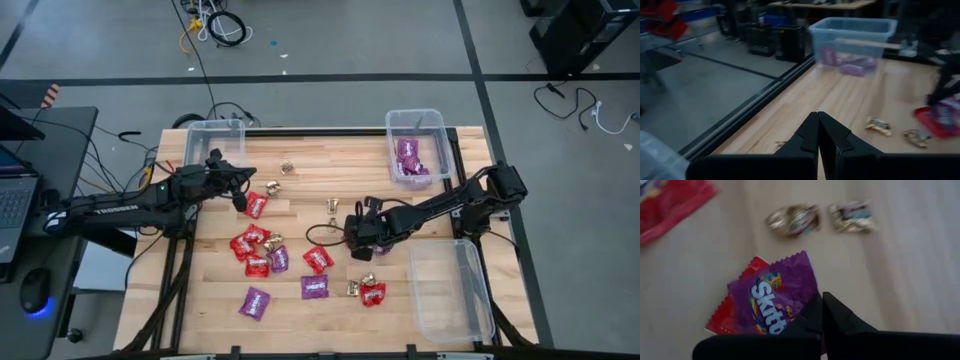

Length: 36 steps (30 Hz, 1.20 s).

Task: Sort candy
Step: Put the purple candy into the top right transparent bin

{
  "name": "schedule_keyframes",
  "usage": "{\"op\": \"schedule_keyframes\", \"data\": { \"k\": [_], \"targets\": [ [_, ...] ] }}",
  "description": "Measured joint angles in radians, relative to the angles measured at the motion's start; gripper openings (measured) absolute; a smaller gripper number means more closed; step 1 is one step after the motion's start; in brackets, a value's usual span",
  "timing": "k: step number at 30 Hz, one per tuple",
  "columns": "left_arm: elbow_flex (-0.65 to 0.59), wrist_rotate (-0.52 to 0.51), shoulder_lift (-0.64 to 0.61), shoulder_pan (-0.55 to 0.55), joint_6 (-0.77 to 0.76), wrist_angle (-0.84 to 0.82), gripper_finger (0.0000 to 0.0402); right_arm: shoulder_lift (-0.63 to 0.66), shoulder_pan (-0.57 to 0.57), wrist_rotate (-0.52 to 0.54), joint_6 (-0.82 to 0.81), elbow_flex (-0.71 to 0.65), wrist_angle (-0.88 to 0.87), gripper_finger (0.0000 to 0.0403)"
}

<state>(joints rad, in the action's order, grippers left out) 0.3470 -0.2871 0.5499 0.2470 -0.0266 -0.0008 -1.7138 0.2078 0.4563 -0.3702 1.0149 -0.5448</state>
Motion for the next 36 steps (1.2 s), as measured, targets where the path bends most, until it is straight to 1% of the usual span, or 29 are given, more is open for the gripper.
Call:
{"op": "schedule_keyframes", "data": {
  "k": [7, 10, 14, 16, 20, 22, 26, 31, 36],
  "targets": [
    [0.000, 0.152, 0.031, 0.000, 0.038, 0.099, 0.0009, 0.009, -0.010, 0.180, -0.002, 0.001, 0.054, 0.0000],
    [0.000, 0.169, 0.067, 0.000, 0.045, 0.136, 0.0009, 0.022, -0.013, 0.254, -0.031, 0.001, 0.045, 0.0000],
    [0.000, 0.166, 0.116, 0.000, 0.045, 0.159, 0.0009, 0.030, -0.036, 0.270, -0.103, 0.001, -0.011, 0.0000],
    [0.000, 0.166, 0.143, 0.000, 0.047, 0.177, 0.0009, 0.031, -0.058, 0.215, -0.121, 0.001, -0.010, 0.0000],
    [0.000, 0.162, 0.187, 0.000, 0.049, 0.198, 0.0009, 0.031, -0.120, 0.005, -0.126, 0.001, 0.011, 0.0000],
    [0.000, 0.154, 0.204, 0.000, 0.051, 0.197, 0.0009, 0.031, -0.144, -0.063, -0.115, 0.001, 0.032, 0.0000],
    [0.000, 0.153, 0.232, 0.000, 0.052, 0.195, 0.0009, 0.031, -0.163, -0.094, -0.001, 0.001, 0.119, 0.0009],
    [0.000, 0.154, 0.244, 0.000, 0.054, 0.191, 0.0009, 0.031, -0.164, -0.157, 0.144, 0.001, 0.246, 0.0045],
    [0.000, 0.154, 0.244, 0.000, 0.089, 0.191, 0.0009, 0.015, -0.158, -0.158, 0.169, 0.001, 0.264, 0.0091]
  ]
}}
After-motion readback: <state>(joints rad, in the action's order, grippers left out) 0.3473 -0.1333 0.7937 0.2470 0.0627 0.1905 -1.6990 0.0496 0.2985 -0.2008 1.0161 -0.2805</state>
